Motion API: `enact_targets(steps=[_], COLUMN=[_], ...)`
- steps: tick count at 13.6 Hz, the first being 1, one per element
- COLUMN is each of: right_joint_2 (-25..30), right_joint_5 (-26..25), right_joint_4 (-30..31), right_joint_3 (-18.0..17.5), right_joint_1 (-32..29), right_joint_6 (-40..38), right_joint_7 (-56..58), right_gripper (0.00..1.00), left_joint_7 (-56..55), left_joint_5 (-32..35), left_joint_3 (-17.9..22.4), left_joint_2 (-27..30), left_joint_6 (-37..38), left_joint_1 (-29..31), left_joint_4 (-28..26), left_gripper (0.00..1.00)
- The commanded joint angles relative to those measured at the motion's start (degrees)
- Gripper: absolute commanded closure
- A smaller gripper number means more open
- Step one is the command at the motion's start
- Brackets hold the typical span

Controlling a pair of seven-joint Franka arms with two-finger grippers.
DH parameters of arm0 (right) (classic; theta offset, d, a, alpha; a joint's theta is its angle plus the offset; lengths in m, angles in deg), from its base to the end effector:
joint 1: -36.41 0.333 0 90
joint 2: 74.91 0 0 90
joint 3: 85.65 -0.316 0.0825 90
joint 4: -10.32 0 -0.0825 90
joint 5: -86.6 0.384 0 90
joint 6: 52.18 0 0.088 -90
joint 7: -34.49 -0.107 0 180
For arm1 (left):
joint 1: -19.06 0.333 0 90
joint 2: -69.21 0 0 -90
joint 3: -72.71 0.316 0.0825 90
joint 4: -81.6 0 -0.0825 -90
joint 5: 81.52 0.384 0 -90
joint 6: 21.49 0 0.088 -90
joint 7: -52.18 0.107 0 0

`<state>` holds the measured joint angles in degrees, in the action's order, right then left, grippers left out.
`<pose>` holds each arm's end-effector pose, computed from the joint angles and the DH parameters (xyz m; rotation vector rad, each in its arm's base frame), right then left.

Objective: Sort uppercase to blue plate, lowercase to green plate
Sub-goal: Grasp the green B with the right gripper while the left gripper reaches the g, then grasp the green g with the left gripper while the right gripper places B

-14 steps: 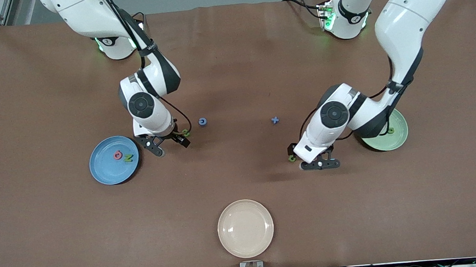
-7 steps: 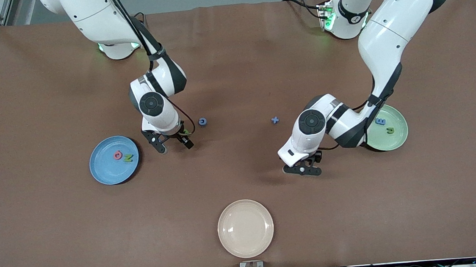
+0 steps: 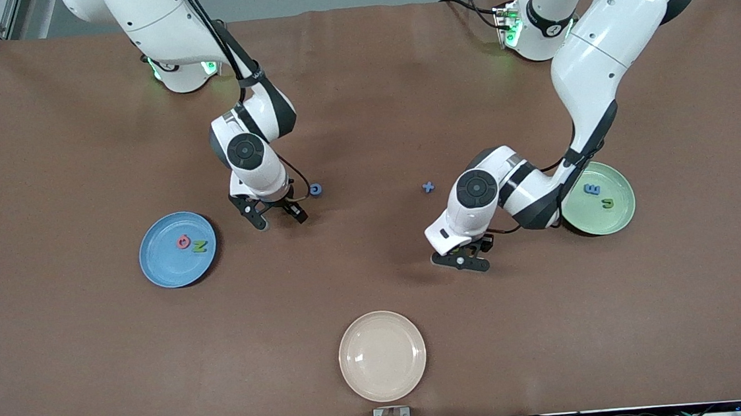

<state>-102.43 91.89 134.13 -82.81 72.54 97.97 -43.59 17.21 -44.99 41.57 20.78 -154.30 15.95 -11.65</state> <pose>0.4709 0.3060 0.1693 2.8543 -1.3037 -0.0458 0.5957 -0.3371 0.1749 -3.0669 0.4297 -0.0674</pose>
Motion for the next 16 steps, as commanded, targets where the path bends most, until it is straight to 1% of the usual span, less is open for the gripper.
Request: enact_targets(steps=[1,3,4,5,6,7,8,9,10,11,12,13,14,16], right_joint_2=[1.77,1.77,1.86,1.86,1.94,1.95,2.03,3.16,4.57,5.97,7.21,8.35,9.58,11.43], right_joint_5=[0.42,0.33,0.42,0.42,0.33,0.33,0.33,0.33,0.33,0.33,0.33,0.33,0.33,0.24], right_joint_4=[2.58,2.49,2.58,2.49,2.49,2.4,2.4,2.14,1.44,-0.22,-1.8,-2.86,-2.87,-2.61], right_joint_3=[0.33,0.33,0.33,0.33,0.33,0.33,0.33,0.33,0.33,0.42,0.5,0.59,0.59,0.77], right_joint_1=[0.79,0.79,0.79,0.79,0.7,0.52,0.17,-0.09,-1.31,-2.89,-4.47,-6.31,-8.51,-12.38], right_joint_6=[0.59,0.59,0.59,0.41,0.06,-0.03,-0.2,-1.77,-5.27,-11.04,-17.02,-20.82,-22.08,-24.28], right_joint_7=[-0.67,-0.41,-0.24,0.03,0.38,0.47,0.56,1.08,4.04,8.51,12.82,17.21,21.69,28.48], right_gripper=[0.29,0.46,0.57,0.72,0.84,0.97,1.0,1.0,1.0,1.0,1.0,1.0,1.0,1.0], left_joint_7=[0.61,0.61,0.61,0.52,0.43,0.08,-0.18,-0.19,-0.27,-0.36,-0.36,-0.45,-0.45,-0.36], left_joint_5=[0.56,0.39,0.39,0.39,0.39,0.39,0.3,0.3,0.3,0.3,0.3,0.3,0.21,0.21], left_joint_3=[0.12,0.03,0.12,0.03,0.03,0.03,0.03,0.12,0.03,0.12,0.03,0.12,0.03,-0.05], left_joint_2=[-0.08,-0.08,-0.08,-0.08,-0.08,-0.08,-0.08,-0.08,-0.08,0.01,0.01,0.01,0.27,0.8], left_joint_6=[0.27,0.18,0.27,0.27,0.18,0.18,0.18,0.18,0.18,0.18,0.18,0.18,0.27,0.44], left_joint_1=[-0.22,-0.22,-0.22,-0.14,-0.14,-0.14,-0.14,-0.14,-0.14,-0.14,-0.05,-0.05,0.04,0.83], left_joint_4=[-0.36,-0.36,-0.36,-0.36,-0.36,-0.36,-0.27,-0.27,-0.27,-0.27,-0.18,-0.18,-0.27,-0.45], left_gripper=[0.36,0.44,0.48,0.52,0.57,0.62,0.66,0.7,0.75,0.81,0.83,0.86,0.89,0.9])
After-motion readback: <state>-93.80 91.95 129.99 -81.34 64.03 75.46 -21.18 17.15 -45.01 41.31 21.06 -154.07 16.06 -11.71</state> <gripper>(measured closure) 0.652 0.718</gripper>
